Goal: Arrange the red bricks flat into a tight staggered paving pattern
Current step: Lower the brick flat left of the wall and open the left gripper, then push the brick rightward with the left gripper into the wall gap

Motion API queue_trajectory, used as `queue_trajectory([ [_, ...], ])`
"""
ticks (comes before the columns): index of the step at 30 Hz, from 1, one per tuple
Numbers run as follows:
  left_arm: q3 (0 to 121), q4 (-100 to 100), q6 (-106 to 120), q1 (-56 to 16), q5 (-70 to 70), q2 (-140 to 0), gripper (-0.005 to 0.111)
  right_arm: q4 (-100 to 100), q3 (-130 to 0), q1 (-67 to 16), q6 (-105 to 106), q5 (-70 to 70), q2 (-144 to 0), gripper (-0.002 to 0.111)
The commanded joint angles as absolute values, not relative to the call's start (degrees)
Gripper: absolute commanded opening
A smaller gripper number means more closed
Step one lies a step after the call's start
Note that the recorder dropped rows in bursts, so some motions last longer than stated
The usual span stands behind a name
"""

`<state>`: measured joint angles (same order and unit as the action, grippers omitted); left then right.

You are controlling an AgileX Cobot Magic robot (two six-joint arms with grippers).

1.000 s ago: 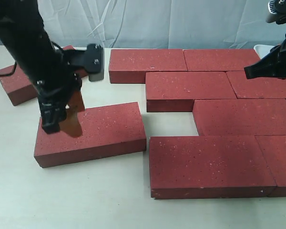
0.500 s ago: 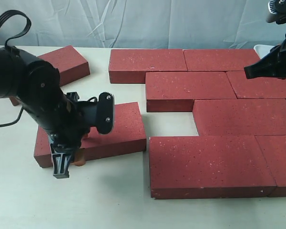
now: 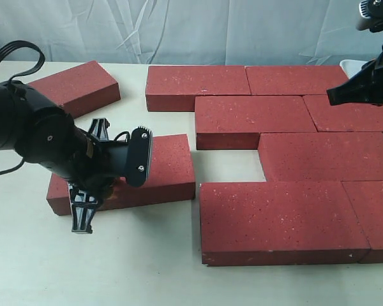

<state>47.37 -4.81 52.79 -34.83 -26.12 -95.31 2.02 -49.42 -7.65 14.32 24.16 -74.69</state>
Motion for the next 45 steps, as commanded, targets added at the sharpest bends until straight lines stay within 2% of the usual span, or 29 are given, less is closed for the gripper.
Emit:
queue_trajectory([
  [1, 47.0, -9.7, 52.5, -35.0, -26.1, -94.7, 0.005, 2.1, -49.3, -7.4, 14.3, 23.3, -74.3, -0.001],
  [4, 47.0, -12.8, 52.6, -35.0, -25.2, -94.7, 0.000, 2.1, -49.3, -7.4, 14.3, 23.3, -74.3, -0.001],
  [9, 47.0, -9.5, 52.6, -35.0, -23.9, -94.7, 0.003, 2.1, -49.3, -7.4, 14.3, 23.3, -74.3, -0.001],
  [17, 47.0, -6.6, 52.6, -35.0, -24.3, -94.7, 0.045, 2.2, -49.3, -7.4, 14.3, 23.4, -74.3, -0.001],
  [21, 47.5, -5.8, 51.9, -35.0, -26.0, -94.0, 0.070, 2.2, -49.3, -7.4, 14.3, 23.4, -74.3, -0.001],
  [23, 48.8, -6.0, 49.8, -35.0, -28.2, -92.5, 0.073, 2.2, -49.3, -7.4, 14.3, 23.4, -74.3, -0.001],
  [26, 50.8, -8.8, 44.8, -34.9, -31.8, -88.3, 0.068, 2.2, -49.3, -7.4, 14.3, 23.4, -74.3, -0.001],
  [28, 51.1, -13.3, 39.4, -34.1, -32.1, -85.5, 0.057, 2.2, -49.3, -7.4, 14.3, 23.4, -74.3, -0.001],
  [31, 51.1, -15.8, 34.5, -30.2, -32.5, -84.6, 0.029, 2.2, -49.3, -7.4, 14.3, 23.4, -74.3, -0.001],
  [33, 51.1, -15.0, 34.5, -26.2, -34.0, -85.2, 0.002, 2.2, -49.3, -7.4, 14.3, 23.4, -74.3, -0.001],
  [40, 53.6, -2.8, 31.0, -11.7, -39.0, -90.7, 0.001, 2.3, -49.3, -7.4, 14.3, 23.3, -74.3, -0.001],
  [45, 53.9, 0.0, 30.2, -9.1, -39.8, -94.1, 0.001, 2.3, -49.3, -7.4, 14.3, 23.3, -74.3, -0.001],
])
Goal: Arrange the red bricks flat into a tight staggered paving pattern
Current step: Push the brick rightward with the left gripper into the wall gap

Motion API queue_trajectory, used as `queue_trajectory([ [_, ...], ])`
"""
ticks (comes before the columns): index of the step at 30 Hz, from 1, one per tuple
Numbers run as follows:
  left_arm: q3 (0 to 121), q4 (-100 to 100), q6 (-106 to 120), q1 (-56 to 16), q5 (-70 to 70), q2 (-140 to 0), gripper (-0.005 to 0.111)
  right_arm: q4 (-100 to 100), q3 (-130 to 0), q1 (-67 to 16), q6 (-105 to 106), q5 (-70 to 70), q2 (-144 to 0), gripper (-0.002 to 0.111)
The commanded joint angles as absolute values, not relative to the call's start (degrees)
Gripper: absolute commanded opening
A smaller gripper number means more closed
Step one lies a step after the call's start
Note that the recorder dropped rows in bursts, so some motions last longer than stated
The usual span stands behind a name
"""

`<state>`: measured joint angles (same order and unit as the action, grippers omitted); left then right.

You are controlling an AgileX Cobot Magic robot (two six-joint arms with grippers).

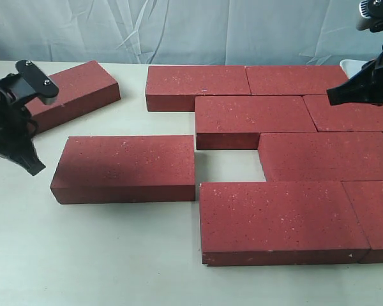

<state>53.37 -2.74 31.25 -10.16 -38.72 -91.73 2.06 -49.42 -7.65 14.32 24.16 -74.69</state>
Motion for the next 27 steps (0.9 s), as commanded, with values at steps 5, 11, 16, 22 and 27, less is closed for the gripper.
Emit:
queue_trajectory([
  [5, 53.9, 1.0, 27.0, -9.2, -38.7, -99.6, 0.001, 2.3, -49.3, -7.4, 14.3, 23.3, -74.3, -0.001],
  [11, 53.9, 4.8, 27.1, -9.3, -38.4, -103.4, 0.001, 2.3, -49.3, -7.4, 14.3, 23.5, -74.3, -0.001],
  [16, 54.1, 8.9, 29.5, -10.6, -37.5, -104.7, 0.001, 2.3, -49.3, -7.4, 14.3, 23.4, -74.3, -0.001],
  [22, 54.1, 10.8, 30.0, -12.7, -35.1, -104.7, 0.001, 2.3, -49.3, -7.4, 14.3, 23.4, -74.3, -0.001],
  [27, 54.1, 11.6, 32.0, -12.7, -34.3, -104.7, 0.001, 2.3, -49.3, -7.4, 14.3, 23.4, -74.3, -0.001],
])
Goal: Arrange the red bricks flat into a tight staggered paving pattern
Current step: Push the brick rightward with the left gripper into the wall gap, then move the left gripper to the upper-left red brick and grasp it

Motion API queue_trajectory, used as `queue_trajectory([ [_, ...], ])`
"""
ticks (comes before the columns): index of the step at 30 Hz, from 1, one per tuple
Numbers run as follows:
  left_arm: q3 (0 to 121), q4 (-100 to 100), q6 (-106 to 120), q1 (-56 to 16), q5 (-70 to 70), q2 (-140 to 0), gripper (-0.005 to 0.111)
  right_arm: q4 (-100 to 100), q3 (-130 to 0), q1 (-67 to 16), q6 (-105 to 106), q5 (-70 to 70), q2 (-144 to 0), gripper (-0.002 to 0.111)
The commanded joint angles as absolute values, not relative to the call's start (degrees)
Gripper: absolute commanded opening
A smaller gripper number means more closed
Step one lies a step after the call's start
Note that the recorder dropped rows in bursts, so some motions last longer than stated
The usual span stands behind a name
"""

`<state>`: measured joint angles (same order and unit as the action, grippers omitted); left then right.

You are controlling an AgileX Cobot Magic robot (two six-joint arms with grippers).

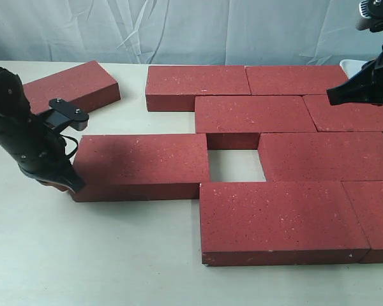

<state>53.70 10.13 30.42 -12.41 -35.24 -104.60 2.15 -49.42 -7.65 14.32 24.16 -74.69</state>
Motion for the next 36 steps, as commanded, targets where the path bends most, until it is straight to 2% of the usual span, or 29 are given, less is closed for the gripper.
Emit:
queue_trajectory([
  [1, 54.1, 12.2, 32.1, -12.9, -33.9, -104.7, 0.001, 2.1, -49.3, -7.4, 14.3, 23.4, -74.3, -0.001],
  [15, 54.4, 16.5, 33.9, -21.5, -29.0, -104.7, 0.001, 2.1, -49.3, -7.4, 14.3, 23.4, -74.3, -0.001],
  [30, 63.9, 26.2, 39.9, -30.3, -28.3, -113.9, 0.001, 2.0, -49.3, -7.4, 14.3, 23.4, -74.3, -0.001],
  [32, 64.5, 26.4, 39.6, -30.3, -29.5, -114.3, 0.012, 2.0, -49.3, -7.4, 14.3, 23.4, -74.3, -0.001],
  [33, 64.5, 25.4, 38.7, -29.8, -31.6, -114.3, 0.029, 2.0, -49.3, -7.4, 14.3, 23.4, -74.3, -0.001],
  [36, 64.5, 19.9, 34.7, -28.8, -36.7, -114.3, 0.055, 2.0, -49.3, -7.4, 14.3, 23.4, -74.3, -0.001],
])
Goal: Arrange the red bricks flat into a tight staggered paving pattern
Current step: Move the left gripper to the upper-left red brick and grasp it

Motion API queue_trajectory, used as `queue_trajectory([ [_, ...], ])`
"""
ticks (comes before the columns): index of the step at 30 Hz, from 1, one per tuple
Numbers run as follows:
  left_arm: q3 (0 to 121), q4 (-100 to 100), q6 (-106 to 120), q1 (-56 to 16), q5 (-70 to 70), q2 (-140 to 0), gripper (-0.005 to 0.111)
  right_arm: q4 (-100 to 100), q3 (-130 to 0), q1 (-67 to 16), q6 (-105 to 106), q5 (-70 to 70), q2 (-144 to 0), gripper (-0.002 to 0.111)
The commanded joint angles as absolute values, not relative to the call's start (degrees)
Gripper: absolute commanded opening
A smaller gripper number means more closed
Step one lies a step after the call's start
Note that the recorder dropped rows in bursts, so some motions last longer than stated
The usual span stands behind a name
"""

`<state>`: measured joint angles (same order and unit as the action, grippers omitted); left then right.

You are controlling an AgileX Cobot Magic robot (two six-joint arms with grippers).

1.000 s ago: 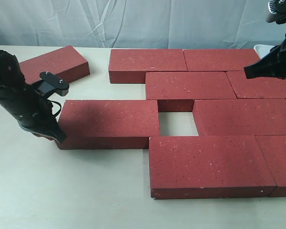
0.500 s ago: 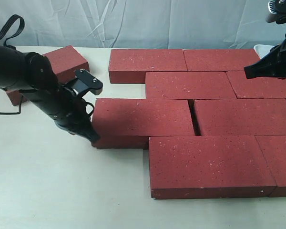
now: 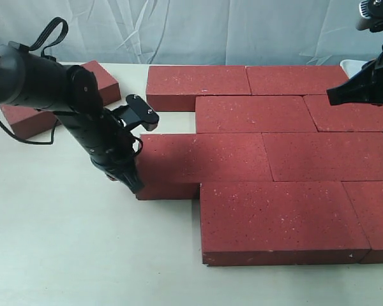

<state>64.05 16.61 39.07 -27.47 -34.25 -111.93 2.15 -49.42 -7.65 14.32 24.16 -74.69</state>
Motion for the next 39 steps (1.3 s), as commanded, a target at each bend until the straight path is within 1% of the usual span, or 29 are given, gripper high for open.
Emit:
queue_trajectory([
  [1, 64.5, 17.5, 33.0, -28.4, -38.2, -114.3, 0.061, 2.0, -49.3, -7.4, 14.3, 23.4, -74.3, -0.001],
  [2, 64.5, 14.3, 30.1, -27.8, -39.3, -114.3, 0.066, 2.0, -49.3, -7.4, 14.3, 23.4, -74.3, -0.001],
  [3, 64.5, 10.9, 26.8, -27.3, -39.8, -114.2, 0.069, 2.0, -49.3, -7.4, 14.3, 23.4, -74.3, -0.001],
  [8, 64.5, -2.4, 15.0, -25.1, -40.6, -111.8, 0.069, 2.0, -49.3, -7.4, 14.3, 23.4, -74.3, -0.001],
  [13, 64.6, -4.3, 15.0, -21.8, -41.7, -108.1, 0.069, 2.2, -49.3, -7.4, 14.3, 23.4, -74.3, -0.001],
  [15, 64.6, -5.6, 15.0, -20.4, -41.7, -106.4, 0.066, 2.2, -49.3, -7.4, 14.3, 23.4, -74.3, -0.001],
  [16, 64.7, -6.9, 15.1, -19.6, -41.7, -105.3, 0.061, 2.2, -49.3, -7.4, 14.3, 23.4, -74.3, -0.001],
  [17, 64.7, -9.0, 15.1, -18.8, -41.5, -104.1, 0.054, 2.2, -49.3, -7.4, 14.3, 23.4, -74.3, -0.001],
  [18, 64.8, -11.9, 15.1, -18.1, -41.5, -102.9, 0.043, 2.2, -49.3, -7.4, 14.3, 23.4, -74.3, -0.001],
  [20, 64.8, -16.9, 15.1, -16.5, -40.4, -100.7, 0.013, 2.2, -49.3, -7.4, 14.3, 23.4, -74.3, -0.001],
  [21, 64.8, -18.2, 15.0, -15.7, -39.8, -100.0, -0.001, 2.2, -49.3, -7.4, 14.3, 23.4, -74.3, -0.001],
  [22, 65.3, -18.9, 14.5, -14.7, -39.0, -99.5, 0.002, 2.2, -49.3, -7.4, 14.3, 23.4, -74.3, -0.001],
  [25, 68.8, -16.5, 12.6, -11.1, -40.1, -99.9, 0.004, 2.2, -49.3, -7.4, 14.3, 23.4, -74.3, -0.001],
  [26, 70.5, -16.2, 13.5, -9.9, -40.5, -100.6, 0.008, 2.2, -49.3, -7.4, 14.3, 23.4, -74.3, -0.001],
  [27, 71.9, -16.2, 14.1, -9.1, -41.0, -101.1, 0.014, 2.2, -49.3, -7.4, 14.3, 23.4, -74.3, -0.001],
  [28, 73.5, -16.2, 14.7, -8.3, -41.0, -101.7, 0.024, 2.2, -49.3, -7.4, 14.3, 23.4, -74.3, -0.001],
  [31, 77.6, -12.7, 20.4, -7.2, -41.2, -103.7, 0.063, 2.2, -49.3, -7.4, 14.3, 23.3, -74.3, -0.001],
  [32, 78.5, -9.9, 22.3, -7.3, -41.4, -104.6, 0.071, 2.2, -49.3, -7.4, 14.3, 23.4, -74.3, -0.001],
  [33, 79.0, -7.7, 23.9, -7.1, -41.4, -105.4, 0.072, 2.2, -49.3, -7.4, 14.3, 23.4, -74.3, -0.001],
  [36, 79.0, -0.7, 31.6, -7.4, -39.8, -108.2, 0.067, 2.2, -49.3, -7.4, 14.3, 23.4, -74.3, -0.001],
  [39, 79.0, 0.4, 31.7, -7.5, -37.1, -110.5, 0.064, 2.2, -49.3, -7.4, 14.3, 23.4, -74.3, -0.001],
])
